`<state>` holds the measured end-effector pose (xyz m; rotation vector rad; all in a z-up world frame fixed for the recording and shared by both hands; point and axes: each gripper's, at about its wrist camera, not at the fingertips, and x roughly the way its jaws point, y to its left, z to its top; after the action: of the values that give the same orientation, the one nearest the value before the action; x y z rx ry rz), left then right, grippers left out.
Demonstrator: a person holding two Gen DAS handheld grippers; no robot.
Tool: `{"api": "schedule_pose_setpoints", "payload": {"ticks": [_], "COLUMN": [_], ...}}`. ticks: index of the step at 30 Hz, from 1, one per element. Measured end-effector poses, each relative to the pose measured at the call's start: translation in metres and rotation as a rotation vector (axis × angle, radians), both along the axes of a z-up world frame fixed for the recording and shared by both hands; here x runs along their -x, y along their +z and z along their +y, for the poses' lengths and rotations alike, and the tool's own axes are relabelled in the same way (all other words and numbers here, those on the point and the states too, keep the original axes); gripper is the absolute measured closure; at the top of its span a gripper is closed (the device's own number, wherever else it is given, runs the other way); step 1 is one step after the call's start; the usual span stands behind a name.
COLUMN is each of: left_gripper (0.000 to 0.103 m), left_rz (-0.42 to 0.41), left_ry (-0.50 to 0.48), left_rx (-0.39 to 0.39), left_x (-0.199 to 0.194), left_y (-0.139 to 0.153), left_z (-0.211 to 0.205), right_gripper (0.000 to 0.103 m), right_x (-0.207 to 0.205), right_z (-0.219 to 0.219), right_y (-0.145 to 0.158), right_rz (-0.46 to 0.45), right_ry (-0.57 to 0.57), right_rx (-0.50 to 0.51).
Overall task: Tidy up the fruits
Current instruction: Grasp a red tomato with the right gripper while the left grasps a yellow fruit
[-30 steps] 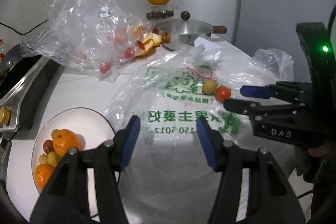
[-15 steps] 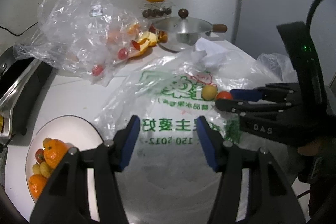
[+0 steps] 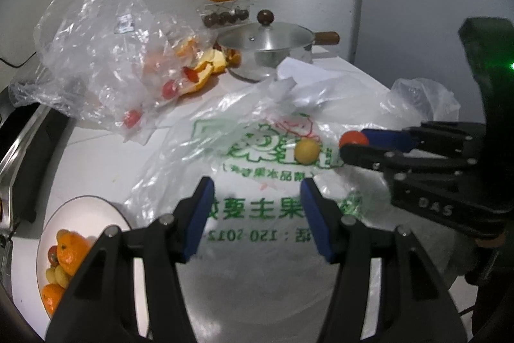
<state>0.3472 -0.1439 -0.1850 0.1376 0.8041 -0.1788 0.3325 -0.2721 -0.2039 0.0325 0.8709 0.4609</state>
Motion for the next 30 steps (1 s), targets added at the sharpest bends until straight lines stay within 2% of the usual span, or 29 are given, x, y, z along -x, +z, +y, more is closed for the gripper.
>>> {"api": "schedule_pose_setpoints", "payload": {"ticks": [5, 17, 26, 28, 30], "left_gripper": [0.046, 0.046, 0.047, 0.051, 0.060], "left_rz": [0.007, 0.042, 0.067, 0.069, 0.078], "left_ry": [-0.020, -0.091, -0.105, -0.121, -0.138], "left_rx": [-0.010, -0.040, -0.048, -0.044, -0.038], "left_x": [-0.012, -0.042, -0.055, -0.057, -0.057], "left_y": [-0.003, -0.018, -0.027, -0.029, -0.031], "left_z": [-0.014, -0.050, -0.052, -0.053, -0.054], "right_gripper": [0.074, 0.074, 0.074, 0.074, 0.074], "right_x": [0.000, -0.013, -0.016, -0.017, -0.018], "right_z": [-0.014, -0.035, -0.040, -0.042, -0.042], "right_y": [0.009, -0.010, -0.013, -0.013, -0.013], "right_rz": [-0.026, 0.009, 0.023, 0.027, 0.029], "right_ry": [-0.013, -0.021, -0.023, -0.024, -0.024], "right_rx": [-0.010, -0.029, -0.047, -0.054, -0.057]}}
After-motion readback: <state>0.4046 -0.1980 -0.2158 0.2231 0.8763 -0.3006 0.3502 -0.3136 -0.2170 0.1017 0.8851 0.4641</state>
